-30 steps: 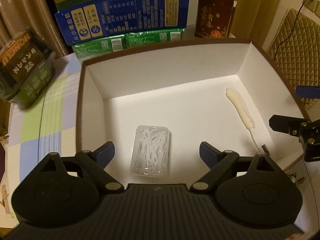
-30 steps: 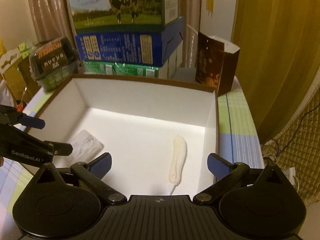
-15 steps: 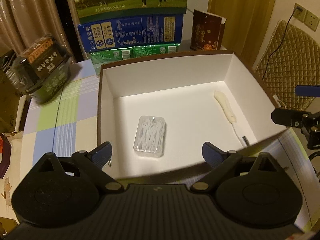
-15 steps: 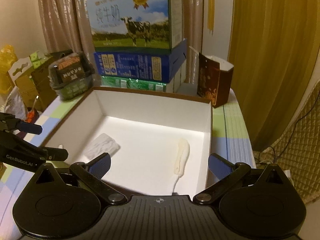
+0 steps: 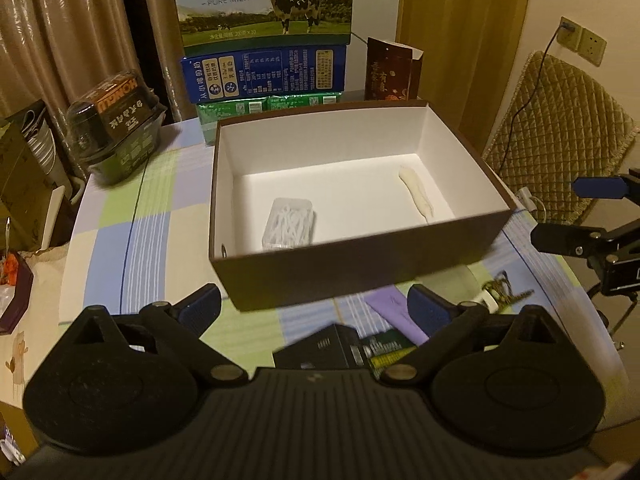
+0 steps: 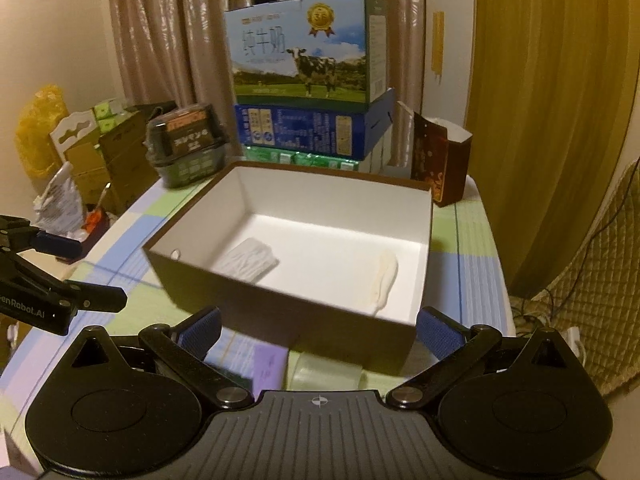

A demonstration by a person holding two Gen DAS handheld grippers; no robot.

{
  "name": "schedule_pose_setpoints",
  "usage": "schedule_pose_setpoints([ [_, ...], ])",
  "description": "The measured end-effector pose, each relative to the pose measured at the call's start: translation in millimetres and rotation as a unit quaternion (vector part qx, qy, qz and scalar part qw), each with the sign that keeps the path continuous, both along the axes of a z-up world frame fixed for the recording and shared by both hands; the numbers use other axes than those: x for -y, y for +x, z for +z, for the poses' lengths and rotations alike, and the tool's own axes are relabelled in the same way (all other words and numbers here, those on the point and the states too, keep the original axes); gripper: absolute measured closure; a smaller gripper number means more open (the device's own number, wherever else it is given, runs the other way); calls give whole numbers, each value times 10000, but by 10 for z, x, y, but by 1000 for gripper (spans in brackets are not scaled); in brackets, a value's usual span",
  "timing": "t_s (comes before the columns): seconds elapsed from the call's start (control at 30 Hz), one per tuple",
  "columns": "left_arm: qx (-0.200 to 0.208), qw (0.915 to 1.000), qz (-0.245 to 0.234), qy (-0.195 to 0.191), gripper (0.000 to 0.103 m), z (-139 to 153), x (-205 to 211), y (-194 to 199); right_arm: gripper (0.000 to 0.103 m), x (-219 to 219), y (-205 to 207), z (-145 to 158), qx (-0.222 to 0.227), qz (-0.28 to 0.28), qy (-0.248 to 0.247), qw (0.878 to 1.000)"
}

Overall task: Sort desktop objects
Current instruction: 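Withdraw both tools from the box back toward the remaining objects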

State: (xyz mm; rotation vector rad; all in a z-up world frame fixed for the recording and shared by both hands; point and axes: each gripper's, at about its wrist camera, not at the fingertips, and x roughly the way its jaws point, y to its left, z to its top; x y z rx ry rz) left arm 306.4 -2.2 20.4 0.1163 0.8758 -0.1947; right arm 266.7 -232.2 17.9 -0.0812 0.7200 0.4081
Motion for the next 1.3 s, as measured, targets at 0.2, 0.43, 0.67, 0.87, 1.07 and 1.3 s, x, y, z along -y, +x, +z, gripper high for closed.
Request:
schedule_pose_setpoints([
  [0.2, 75, 10000, 52, -18, 5, 54, -5, -290, 2, 13, -233, 60, 35, 113, 107, 9999],
  [0.43, 141, 9998, 147, -60, 5, 95, -29, -546, 2, 24, -452, 37, -2, 276, 160, 9995],
  [0.67, 125, 9995, 297, -73, 5, 48, -81, -830, 2, 95, -680, -123, -264, 329, 260, 9988],
  [0.87, -41, 9988, 496, 9, 5, -118, -176, -1086, 2, 152, -873, -339, -583, 271, 258, 9976],
  [1.07, -237, 9976, 653, 9, 5, -298, -273, -1324, 2, 189, -1043, -558, -924, 246, 352, 9948],
  [1.3, -377, 9966, 733, 54, 5, -443, -303, -1453, 2, 226, -1150, -833, -1347, 101, 450, 9898],
])
